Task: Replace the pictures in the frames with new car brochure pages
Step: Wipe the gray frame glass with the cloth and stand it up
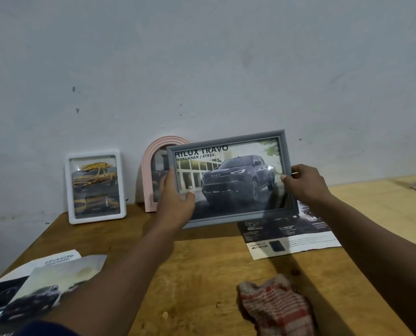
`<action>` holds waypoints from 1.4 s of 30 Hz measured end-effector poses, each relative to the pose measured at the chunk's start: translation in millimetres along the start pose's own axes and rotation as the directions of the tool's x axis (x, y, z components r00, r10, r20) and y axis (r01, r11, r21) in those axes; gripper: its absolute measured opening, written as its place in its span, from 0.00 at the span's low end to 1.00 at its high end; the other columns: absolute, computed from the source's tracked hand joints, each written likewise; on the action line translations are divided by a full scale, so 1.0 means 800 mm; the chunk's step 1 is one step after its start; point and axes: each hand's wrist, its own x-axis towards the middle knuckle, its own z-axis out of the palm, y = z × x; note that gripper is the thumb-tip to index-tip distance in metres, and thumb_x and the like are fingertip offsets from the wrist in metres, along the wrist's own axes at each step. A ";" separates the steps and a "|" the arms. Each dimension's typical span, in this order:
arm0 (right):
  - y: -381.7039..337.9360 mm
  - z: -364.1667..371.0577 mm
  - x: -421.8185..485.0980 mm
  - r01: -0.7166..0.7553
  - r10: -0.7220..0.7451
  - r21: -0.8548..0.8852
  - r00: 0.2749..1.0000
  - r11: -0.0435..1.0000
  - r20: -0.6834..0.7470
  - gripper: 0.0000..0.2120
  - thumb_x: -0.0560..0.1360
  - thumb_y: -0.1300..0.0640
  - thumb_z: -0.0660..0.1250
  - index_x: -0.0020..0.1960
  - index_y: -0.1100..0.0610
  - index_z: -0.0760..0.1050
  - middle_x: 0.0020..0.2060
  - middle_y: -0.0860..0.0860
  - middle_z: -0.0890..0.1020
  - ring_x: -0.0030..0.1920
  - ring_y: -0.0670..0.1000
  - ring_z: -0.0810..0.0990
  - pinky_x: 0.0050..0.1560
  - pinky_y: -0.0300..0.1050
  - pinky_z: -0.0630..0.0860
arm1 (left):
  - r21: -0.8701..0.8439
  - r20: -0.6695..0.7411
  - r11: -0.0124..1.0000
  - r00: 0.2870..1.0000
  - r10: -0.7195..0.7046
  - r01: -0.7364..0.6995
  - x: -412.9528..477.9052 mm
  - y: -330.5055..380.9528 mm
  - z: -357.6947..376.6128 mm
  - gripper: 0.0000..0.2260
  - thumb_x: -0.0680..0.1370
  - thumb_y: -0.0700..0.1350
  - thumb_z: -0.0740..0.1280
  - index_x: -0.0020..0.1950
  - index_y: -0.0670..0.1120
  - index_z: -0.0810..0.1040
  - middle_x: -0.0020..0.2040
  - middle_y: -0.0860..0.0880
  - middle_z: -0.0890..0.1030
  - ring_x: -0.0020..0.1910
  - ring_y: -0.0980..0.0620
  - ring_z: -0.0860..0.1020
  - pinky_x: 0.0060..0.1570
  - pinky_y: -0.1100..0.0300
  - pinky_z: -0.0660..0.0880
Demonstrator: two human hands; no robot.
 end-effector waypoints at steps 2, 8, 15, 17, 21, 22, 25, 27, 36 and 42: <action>0.010 -0.003 0.012 -0.001 0.002 -0.024 1.000 1.000 0.012 0.11 0.80 0.57 0.65 0.60 0.61 0.75 0.51 0.57 0.81 0.47 0.57 0.79 0.41 0.43 0.73 | -0.006 0.043 1.000 0.999 0.019 -0.019 0.003 0.005 0.023 0.36 0.81 0.37 0.66 0.83 0.53 0.51 0.81 0.53 0.54 0.73 0.58 0.58 0.56 0.79 0.62; 0.045 -0.016 0.053 0.005 -0.006 -0.123 1.000 0.992 -0.001 0.08 0.78 0.57 0.65 0.53 0.62 0.74 0.45 0.58 0.79 0.45 0.59 0.78 0.39 0.46 0.70 | -0.008 0.129 0.998 0.990 0.058 -0.058 0.024 0.005 0.086 0.39 0.81 0.39 0.67 0.82 0.61 0.46 0.82 0.60 0.41 0.81 0.51 0.49 0.63 0.62 0.56; 0.084 -0.013 0.114 -0.010 0.008 -0.109 1.000 0.994 -0.017 0.10 0.77 0.58 0.66 0.57 0.60 0.74 0.49 0.58 0.80 0.48 0.60 0.79 0.47 0.54 0.77 | 0.102 0.151 0.987 0.982 0.110 -0.126 0.066 -0.001 0.140 0.42 0.80 0.41 0.67 0.81 0.64 0.42 0.80 0.62 0.34 0.81 0.51 0.48 0.54 0.78 0.63; 0.089 -0.009 0.130 -0.011 0.009 -0.096 1.000 0.995 -0.022 0.13 0.76 0.58 0.66 0.59 0.58 0.73 0.50 0.57 0.80 0.49 0.60 0.78 0.51 0.57 0.78 | 0.095 0.151 0.988 0.983 0.105 -0.120 0.077 -0.003 0.153 0.42 0.81 0.41 0.67 0.81 0.65 0.42 0.80 0.62 0.33 0.81 0.52 0.47 0.58 0.73 0.60; 0.101 0.006 0.153 -0.024 0.023 -0.051 1.000 0.998 -0.021 0.16 0.76 0.57 0.66 0.63 0.56 0.72 0.51 0.55 0.79 0.49 0.57 0.79 0.49 0.53 0.78 | 0.154 0.145 0.977 0.982 0.125 -0.147 0.096 -0.014 0.174 0.43 0.81 0.44 0.68 0.80 0.66 0.39 0.79 0.61 0.29 0.82 0.48 0.46 0.61 0.67 0.64; 0.105 0.010 0.157 -0.036 0.035 -0.039 0.999 0.999 -0.020 0.15 0.76 0.58 0.66 0.62 0.56 0.71 0.51 0.55 0.79 0.48 0.57 0.79 0.47 0.51 0.77 | 0.157 0.150 0.977 0.981 0.119 -0.142 0.100 -0.014 0.178 0.43 0.81 0.44 0.68 0.80 0.65 0.39 0.79 0.60 0.28 0.81 0.47 0.48 0.58 0.71 0.65; 0.120 0.021 0.166 -0.062 0.062 -0.001 0.998 0.998 -0.014 0.14 0.76 0.58 0.66 0.61 0.55 0.71 0.51 0.56 0.79 0.48 0.57 0.79 0.49 0.55 0.79 | 0.195 0.158 0.973 0.983 0.091 -0.121 0.104 -0.015 0.188 0.42 0.81 0.45 0.67 0.81 0.62 0.39 0.79 0.57 0.28 0.78 0.46 0.59 0.50 0.76 0.63; 0.129 0.027 0.169 -0.059 0.059 0.010 0.998 0.998 -0.008 0.14 0.76 0.58 0.66 0.61 0.53 0.70 0.51 0.55 0.79 0.49 0.57 0.79 0.51 0.56 0.79 | 0.209 0.153 0.969 0.983 0.099 -0.130 0.108 -0.018 0.193 0.42 0.81 0.46 0.67 0.81 0.63 0.39 0.78 0.57 0.27 0.80 0.46 0.56 0.57 0.66 0.62; 0.137 0.046 0.186 -0.013 0.013 0.028 1.000 1.000 0.013 0.19 0.75 0.58 0.67 0.63 0.53 0.67 0.53 0.54 0.78 0.51 0.57 0.79 0.47 0.51 0.78 | 0.263 0.148 0.951 0.981 0.128 -0.164 0.120 -0.037 0.207 0.44 0.80 0.48 0.68 0.80 0.64 0.37 0.75 0.60 0.21 0.81 0.45 0.49 0.56 0.64 0.65; 0.139 0.054 0.194 0.009 -0.009 -0.007 1.000 1.000 0.010 0.16 0.74 0.58 0.68 0.59 0.54 0.67 0.49 0.57 0.79 0.48 0.58 0.79 0.43 0.51 0.77 | 0.339 0.139 0.919 0.977 0.164 -0.203 0.116 -0.046 0.211 0.45 0.79 0.50 0.69 0.81 0.62 0.37 0.73 0.58 0.19 0.81 0.43 0.53 0.52 0.66 0.68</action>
